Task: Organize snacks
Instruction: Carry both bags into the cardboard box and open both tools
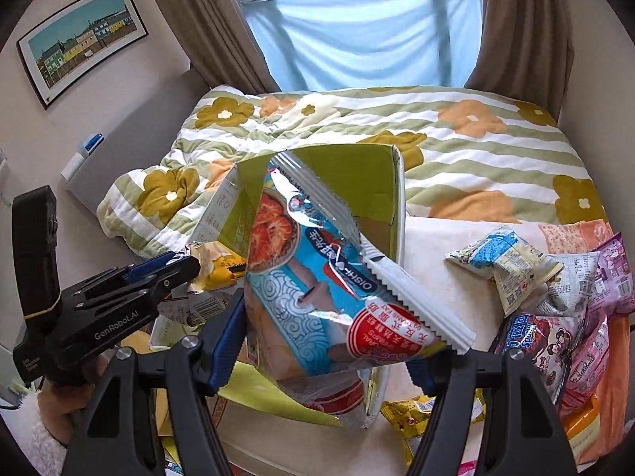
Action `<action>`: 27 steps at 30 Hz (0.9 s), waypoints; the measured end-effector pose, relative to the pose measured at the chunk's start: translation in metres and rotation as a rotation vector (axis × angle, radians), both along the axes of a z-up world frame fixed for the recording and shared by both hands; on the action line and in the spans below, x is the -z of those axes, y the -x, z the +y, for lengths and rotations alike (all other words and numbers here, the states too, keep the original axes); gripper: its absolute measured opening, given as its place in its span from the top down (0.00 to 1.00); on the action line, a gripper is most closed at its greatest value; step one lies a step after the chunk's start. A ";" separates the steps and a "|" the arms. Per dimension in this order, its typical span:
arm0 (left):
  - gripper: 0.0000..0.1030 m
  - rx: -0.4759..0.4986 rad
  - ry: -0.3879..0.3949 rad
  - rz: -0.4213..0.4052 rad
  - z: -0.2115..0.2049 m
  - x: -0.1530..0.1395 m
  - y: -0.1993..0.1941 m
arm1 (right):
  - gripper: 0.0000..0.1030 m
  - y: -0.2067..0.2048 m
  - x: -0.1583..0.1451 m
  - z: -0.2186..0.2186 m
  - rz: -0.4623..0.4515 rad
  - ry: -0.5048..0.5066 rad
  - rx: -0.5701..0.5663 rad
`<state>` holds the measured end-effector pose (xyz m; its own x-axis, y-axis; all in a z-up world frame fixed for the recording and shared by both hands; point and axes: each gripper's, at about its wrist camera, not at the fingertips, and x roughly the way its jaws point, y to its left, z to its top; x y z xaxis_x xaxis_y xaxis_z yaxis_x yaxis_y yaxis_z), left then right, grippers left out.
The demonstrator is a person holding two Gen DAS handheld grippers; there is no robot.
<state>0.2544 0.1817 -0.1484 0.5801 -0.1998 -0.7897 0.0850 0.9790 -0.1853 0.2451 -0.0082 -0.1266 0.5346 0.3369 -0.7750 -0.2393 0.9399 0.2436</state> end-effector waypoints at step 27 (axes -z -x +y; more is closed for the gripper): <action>0.00 -0.074 -0.119 -0.010 0.011 -0.036 0.020 | 0.35 -0.022 0.031 0.028 0.074 0.073 -0.188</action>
<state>0.2339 0.1926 -0.1127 0.5980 -0.0617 -0.7991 0.0128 0.9976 -0.0674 0.2668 0.0196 -0.1580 0.4084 0.3665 -0.8360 -0.3961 0.8963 0.1994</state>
